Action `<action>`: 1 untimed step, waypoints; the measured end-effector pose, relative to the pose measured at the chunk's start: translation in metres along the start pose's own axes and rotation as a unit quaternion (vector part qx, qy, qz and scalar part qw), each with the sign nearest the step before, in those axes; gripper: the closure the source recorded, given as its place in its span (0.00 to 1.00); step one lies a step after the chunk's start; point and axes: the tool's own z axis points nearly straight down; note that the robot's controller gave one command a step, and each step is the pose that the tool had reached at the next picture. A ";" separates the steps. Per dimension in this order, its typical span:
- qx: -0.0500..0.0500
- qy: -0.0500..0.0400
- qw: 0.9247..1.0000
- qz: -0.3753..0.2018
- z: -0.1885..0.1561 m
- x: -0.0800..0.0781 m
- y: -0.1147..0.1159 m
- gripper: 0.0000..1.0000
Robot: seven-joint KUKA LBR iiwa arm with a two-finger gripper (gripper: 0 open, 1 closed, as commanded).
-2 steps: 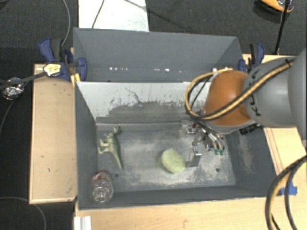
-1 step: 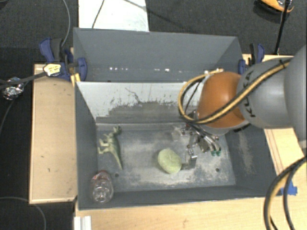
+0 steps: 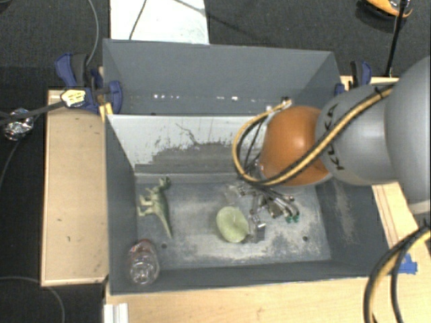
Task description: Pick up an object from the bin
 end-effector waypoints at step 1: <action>-0.002 0.002 1.000 -0.030 0.002 0.002 0.024 1.00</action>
Offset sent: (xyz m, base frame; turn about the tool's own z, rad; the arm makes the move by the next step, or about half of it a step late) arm 0.0000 0.0000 0.0000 0.0000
